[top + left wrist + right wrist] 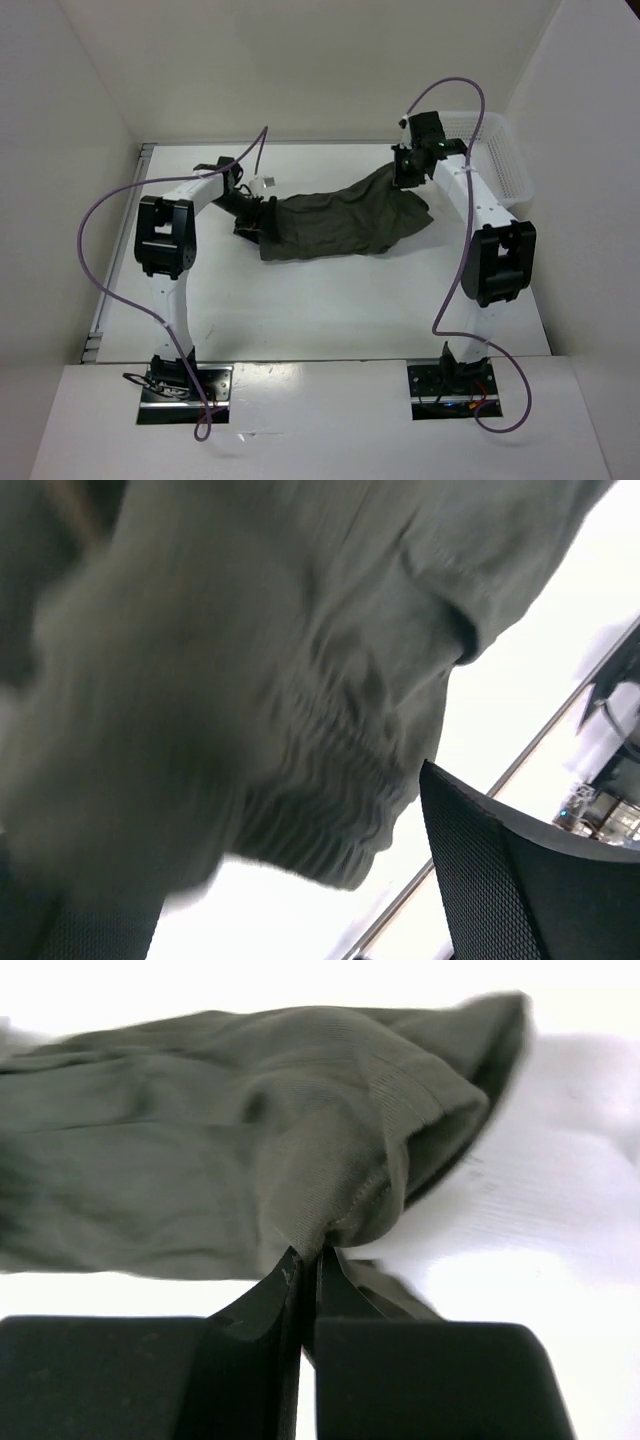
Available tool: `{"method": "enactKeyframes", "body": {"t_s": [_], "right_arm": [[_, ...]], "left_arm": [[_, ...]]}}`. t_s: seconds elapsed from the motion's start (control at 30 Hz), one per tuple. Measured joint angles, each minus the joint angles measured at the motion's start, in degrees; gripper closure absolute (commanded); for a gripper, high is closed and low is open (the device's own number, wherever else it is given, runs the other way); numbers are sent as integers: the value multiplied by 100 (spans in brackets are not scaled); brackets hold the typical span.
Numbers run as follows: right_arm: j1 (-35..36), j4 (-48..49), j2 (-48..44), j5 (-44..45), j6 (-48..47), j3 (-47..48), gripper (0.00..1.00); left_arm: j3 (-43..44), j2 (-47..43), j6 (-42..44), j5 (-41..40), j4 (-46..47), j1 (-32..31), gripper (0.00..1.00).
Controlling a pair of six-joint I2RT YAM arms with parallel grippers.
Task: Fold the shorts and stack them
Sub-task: Fold the shorts
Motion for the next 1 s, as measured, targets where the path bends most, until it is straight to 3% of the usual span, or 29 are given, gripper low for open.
{"method": "enactKeyframes", "body": {"t_s": [0.13,0.17,0.27,0.43,0.6,0.8,0.83,1.0], "right_arm": [[621,-162,175,0,120,691,100],[824,-166,262,-7,175,892,100],[1373,-177,546,-2,391,1381,100],[2103,-212,1139,-2,898,1823,100],[2568,-275,1923,70,1364,2374,100],[2863,-321,2103,59,1626,2435,100],[2898,-319,2103,33,1639,2435,84],[2979,-286,2151,-442,1547,2435,52]], "left_arm": [[431,295,-87,72,-68,-238,15],[452,323,-79,63,-48,-284,25],[487,417,-85,37,-11,-391,39],[579,527,-85,61,-39,-424,41],[586,533,-94,114,-55,-424,35],[636,533,-109,155,-120,-442,28],[647,533,-109,151,-136,-448,27],[691,533,-109,122,-175,-463,24]]}}
